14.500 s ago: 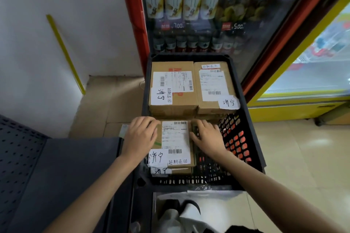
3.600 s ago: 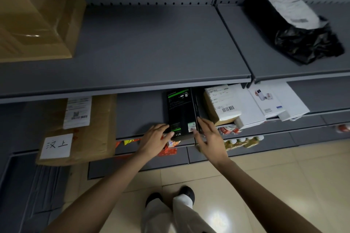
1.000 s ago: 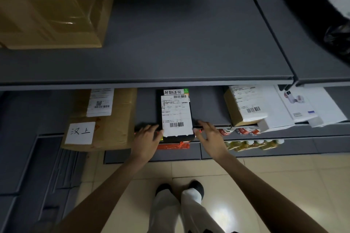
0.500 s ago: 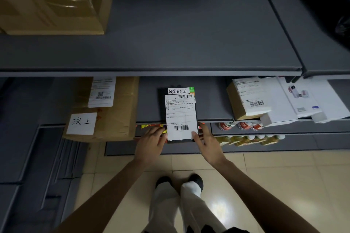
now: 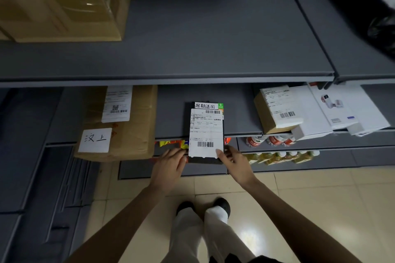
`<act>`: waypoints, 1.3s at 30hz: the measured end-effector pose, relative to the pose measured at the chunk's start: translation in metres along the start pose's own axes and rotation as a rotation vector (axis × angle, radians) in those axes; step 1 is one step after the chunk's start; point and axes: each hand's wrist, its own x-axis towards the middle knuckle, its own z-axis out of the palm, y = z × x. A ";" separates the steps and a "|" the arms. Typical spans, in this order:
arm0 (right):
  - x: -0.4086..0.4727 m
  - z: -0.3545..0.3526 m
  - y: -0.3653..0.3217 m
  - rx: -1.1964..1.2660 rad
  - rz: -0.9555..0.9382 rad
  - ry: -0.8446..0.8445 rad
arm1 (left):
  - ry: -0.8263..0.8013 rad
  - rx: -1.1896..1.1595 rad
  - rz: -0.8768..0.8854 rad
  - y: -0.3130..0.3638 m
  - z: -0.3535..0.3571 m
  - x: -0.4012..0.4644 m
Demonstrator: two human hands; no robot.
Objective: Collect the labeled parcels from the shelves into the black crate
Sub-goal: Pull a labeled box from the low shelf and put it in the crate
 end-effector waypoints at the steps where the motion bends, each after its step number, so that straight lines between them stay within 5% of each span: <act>1: -0.001 0.001 0.000 0.007 0.016 0.001 | 0.001 0.013 0.009 -0.001 -0.001 -0.001; 22: -0.060 0.001 0.006 0.263 0.151 0.059 | 0.030 0.242 0.301 -0.006 -0.009 0.010; 39: -0.126 -0.108 0.027 0.245 0.112 0.234 | 0.078 0.206 0.495 0.126 0.002 0.038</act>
